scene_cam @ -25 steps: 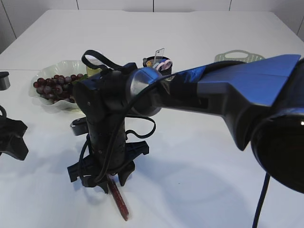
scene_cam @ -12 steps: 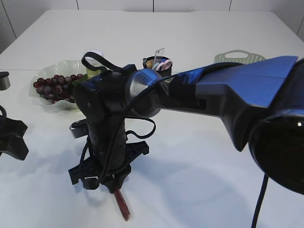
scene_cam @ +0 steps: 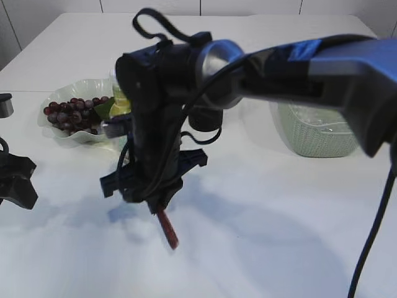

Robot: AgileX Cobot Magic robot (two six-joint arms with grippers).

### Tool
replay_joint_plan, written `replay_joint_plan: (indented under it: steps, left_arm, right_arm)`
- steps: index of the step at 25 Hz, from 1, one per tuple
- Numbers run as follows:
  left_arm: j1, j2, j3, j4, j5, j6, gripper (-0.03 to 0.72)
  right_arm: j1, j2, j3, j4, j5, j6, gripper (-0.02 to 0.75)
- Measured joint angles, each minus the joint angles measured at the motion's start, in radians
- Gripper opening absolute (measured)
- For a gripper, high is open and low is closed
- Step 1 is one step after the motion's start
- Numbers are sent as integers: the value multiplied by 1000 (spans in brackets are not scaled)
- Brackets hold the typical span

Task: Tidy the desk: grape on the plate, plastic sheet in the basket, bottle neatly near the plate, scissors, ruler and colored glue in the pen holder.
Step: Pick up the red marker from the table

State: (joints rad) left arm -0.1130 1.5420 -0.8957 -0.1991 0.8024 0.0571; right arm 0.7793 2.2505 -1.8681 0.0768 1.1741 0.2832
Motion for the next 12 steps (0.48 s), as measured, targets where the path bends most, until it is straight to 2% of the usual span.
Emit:
replay_joint_plan:
  steps: [6,12]
  left_arm:
    - [0,0,0,0,0,0,435]
    - [0,0,0,-2,2,0,435]
  right_arm:
    - [-135,-91,0,79,2,-99,120]
    - [-293,-149,0,304,-51,-312,120]
